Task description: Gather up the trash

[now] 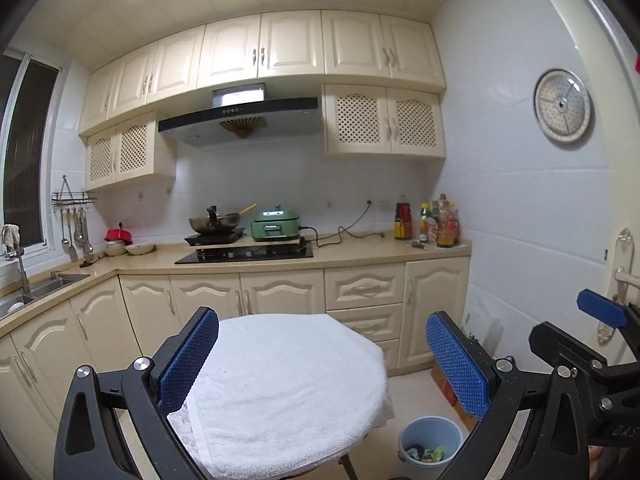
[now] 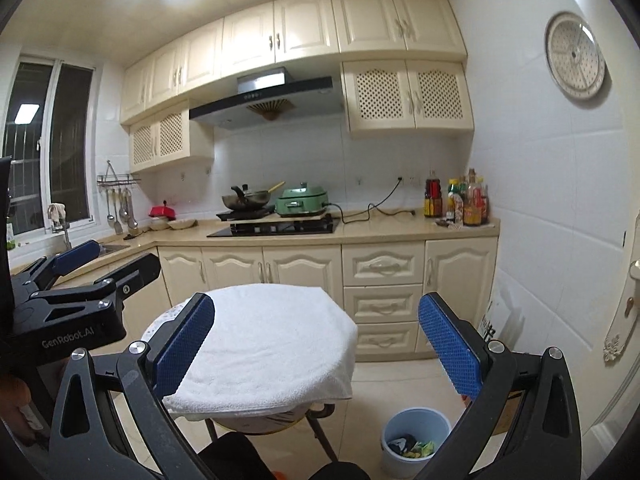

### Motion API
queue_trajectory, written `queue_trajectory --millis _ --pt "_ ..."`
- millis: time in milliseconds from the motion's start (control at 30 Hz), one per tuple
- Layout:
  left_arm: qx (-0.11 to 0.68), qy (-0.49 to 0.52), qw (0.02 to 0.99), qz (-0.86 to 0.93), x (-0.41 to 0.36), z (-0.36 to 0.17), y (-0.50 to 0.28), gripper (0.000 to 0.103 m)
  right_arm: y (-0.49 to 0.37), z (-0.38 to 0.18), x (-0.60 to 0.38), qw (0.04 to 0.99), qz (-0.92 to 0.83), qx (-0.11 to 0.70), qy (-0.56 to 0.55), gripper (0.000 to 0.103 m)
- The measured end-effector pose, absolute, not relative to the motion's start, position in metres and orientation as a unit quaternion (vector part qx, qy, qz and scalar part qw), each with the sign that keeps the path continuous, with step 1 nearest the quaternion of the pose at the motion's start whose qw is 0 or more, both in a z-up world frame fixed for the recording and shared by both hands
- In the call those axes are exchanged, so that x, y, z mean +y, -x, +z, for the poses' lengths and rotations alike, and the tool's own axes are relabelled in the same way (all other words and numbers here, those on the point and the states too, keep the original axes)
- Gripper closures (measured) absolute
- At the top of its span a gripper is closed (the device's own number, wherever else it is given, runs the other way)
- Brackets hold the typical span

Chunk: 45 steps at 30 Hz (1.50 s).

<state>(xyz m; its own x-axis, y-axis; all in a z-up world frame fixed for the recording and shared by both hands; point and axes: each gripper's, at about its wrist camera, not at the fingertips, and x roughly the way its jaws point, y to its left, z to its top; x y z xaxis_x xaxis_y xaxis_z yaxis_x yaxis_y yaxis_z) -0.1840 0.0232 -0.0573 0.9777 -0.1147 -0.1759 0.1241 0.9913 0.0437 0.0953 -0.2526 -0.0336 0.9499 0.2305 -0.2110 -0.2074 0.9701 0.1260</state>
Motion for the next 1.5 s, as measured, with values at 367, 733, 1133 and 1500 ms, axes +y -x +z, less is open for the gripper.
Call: queue_trajectory --millis 367,733,1133,1500 --pt "0.097 -0.039 0.991 -0.082 0.009 -0.057 0.169 0.001 -0.094 -0.036 -0.262 0.987 0.096 0.111 -0.061 0.0" --pt "0.101 -0.041 0.99 -0.084 0.009 -0.037 0.107 0.001 -0.093 -0.038 -0.271 0.987 0.091 0.116 -0.068 0.0" --pt "0.1 -0.044 0.99 -0.087 0.018 -0.046 0.099 0.001 -0.09 -0.038 -0.267 0.987 0.091 0.117 -0.069 0.0" --pt "0.1 -0.045 0.99 -0.087 0.016 -0.048 0.096 0.001 -0.091 -0.04 -0.268 0.986 0.093 0.118 -0.069 0.0"
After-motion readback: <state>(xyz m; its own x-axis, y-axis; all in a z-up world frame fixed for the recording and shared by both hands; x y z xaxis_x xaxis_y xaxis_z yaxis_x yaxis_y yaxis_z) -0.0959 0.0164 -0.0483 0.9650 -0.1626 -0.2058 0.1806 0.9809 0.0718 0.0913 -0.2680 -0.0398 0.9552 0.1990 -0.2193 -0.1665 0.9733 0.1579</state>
